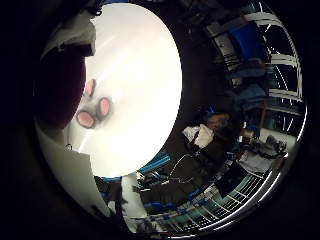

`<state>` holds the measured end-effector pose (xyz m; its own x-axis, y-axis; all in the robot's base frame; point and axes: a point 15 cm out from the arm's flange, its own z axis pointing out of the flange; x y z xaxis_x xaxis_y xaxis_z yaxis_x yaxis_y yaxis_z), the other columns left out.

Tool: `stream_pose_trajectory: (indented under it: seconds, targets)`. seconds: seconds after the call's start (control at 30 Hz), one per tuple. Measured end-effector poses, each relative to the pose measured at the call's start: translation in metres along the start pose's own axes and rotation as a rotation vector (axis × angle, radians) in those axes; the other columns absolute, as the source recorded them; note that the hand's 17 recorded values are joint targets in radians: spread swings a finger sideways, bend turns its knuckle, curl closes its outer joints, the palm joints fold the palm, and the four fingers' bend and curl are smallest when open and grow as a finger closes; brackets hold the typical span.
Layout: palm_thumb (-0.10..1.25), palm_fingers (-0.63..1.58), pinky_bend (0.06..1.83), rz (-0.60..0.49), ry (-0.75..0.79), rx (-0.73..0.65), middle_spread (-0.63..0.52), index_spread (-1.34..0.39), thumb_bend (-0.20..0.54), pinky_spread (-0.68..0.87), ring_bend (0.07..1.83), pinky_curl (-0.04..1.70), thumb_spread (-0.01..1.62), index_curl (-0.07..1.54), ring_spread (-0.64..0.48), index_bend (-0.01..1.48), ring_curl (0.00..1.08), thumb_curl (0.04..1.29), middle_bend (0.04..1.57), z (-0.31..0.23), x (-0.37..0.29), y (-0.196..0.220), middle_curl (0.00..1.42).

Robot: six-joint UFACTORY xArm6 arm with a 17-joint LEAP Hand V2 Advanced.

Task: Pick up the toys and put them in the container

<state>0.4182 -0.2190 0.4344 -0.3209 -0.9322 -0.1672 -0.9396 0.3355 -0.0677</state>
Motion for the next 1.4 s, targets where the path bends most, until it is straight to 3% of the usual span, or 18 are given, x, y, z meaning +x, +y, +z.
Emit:
stream_pose_trajectory:
  seconds: [0.27, 0.63, 0.9, 1.1, 1.2, 1.23, 1.3, 1.37, 1.4]
  targets:
    - [1.01, 1.11, 1.33, -0.182, -0.059, 0.09, -0.15, -0.24, -0.013, -0.21, 1.37, 0.8, 1.04, 0.77, -0.23, 1.11, 0.71, 0.67, 1.34, -0.067, -0.085, 0.046, 0.72]
    - [0.99, 1.11, 1.28, -0.408, -0.162, 0.12, -0.16, -0.24, -0.013, -0.22, 1.36, 0.87, 1.06, 0.77, -0.23, 1.1, 0.73, 0.69, 1.33, -0.081, -0.23, 0.081, 0.73]
    - [0.99, 1.11, 1.26, -0.521, -0.221, 0.133, -0.15, -0.24, -0.013, -0.23, 1.35, 0.9, 1.07, 0.77, -0.23, 1.1, 0.74, 0.7, 1.33, -0.053, -0.337, 0.083, 0.73]
    - [0.95, 1.1, 1.24, -0.547, -0.177, 0.039, -0.15, -0.24, -0.018, -0.23, 1.34, 0.92, 1.09, 0.77, -0.23, 1.08, 0.75, 0.69, 1.33, 0.022, -0.382, 0.067, 0.73]
    - [0.87, 1.1, 1.18, -0.543, -0.17, 0.042, -0.15, -0.25, -0.031, -0.28, 1.33, 0.87, 1.1, 0.75, -0.23, 0.96, 0.71, 0.66, 1.27, 0.041, -0.389, 0.053, 0.71]
    - [0.82, 1.04, 1.14, -0.545, -0.167, 0.034, -0.16, -0.26, -0.034, -0.34, 1.32, 0.82, 1.09, 0.72, -0.24, 0.78, 0.68, 0.64, 1.22, 0.047, -0.389, 0.051, 0.67]
    - [0.78, 0.75, 1.13, -0.543, -0.159, 0.014, -0.18, -0.3, -0.026, -0.45, 1.29, 0.77, 1.11, 0.67, -0.25, 0.48, 0.64, 0.61, 1.1, 0.054, -0.385, 0.051, 0.63]
    - [0.75, 0.29, 0.97, -0.534, -0.137, -0.033, -0.18, -0.41, -0.024, -0.33, 1.13, 0.74, 1.17, 0.6, -0.19, 0.42, 0.58, 0.56, 0.92, 0.064, -0.375, 0.053, 0.57]
    - [0.73, 0.22, 0.94, -0.532, -0.124, -0.061, -0.17, -0.44, -0.026, -0.24, 1.07, 0.72, 1.18, 0.57, -0.15, 0.42, 0.54, 0.54, 0.85, 0.069, -0.368, 0.055, 0.54]
